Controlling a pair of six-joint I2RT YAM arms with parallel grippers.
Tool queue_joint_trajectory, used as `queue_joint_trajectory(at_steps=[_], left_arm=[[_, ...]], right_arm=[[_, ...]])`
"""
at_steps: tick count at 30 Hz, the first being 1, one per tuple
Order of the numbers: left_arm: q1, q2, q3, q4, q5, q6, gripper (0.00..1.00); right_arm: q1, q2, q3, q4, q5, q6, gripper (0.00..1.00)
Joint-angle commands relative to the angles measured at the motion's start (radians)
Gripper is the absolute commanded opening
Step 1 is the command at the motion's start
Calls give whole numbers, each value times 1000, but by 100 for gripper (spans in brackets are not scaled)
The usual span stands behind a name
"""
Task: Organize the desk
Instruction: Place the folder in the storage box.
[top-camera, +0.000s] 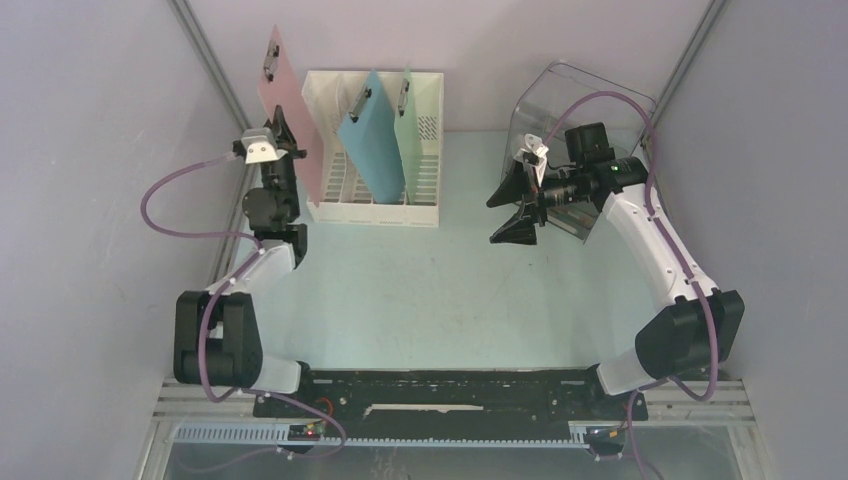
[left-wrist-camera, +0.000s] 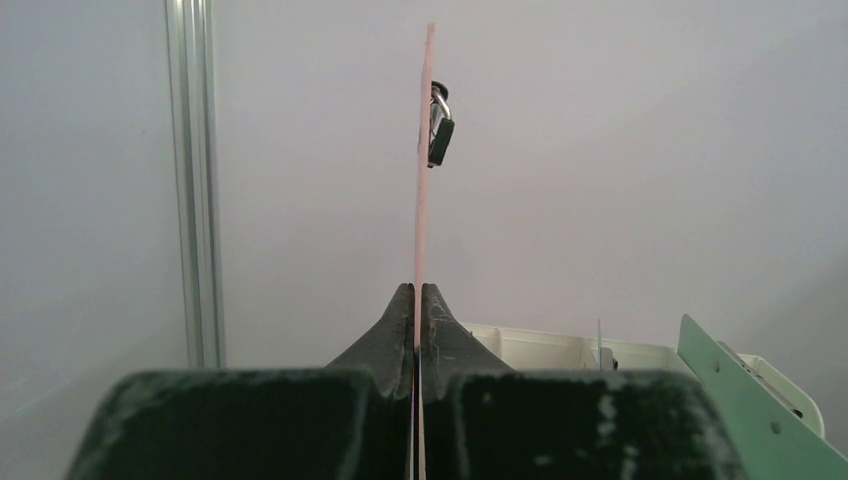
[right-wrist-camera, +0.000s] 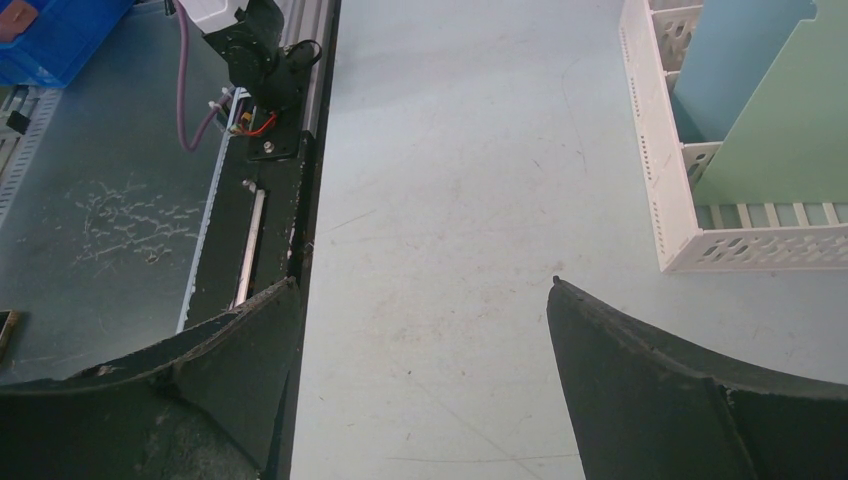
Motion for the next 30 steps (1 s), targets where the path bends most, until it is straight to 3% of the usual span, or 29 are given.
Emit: queue_joint_trajectory(at_steps=[1, 30], left_arm=[[24, 47, 81, 164, 76, -21, 0], [59, 486, 281, 273, 116, -75, 0]], right_arm=[[-4, -39, -1, 11, -14, 0, 100], [-11, -10, -1, 4, -6, -14, 100]])
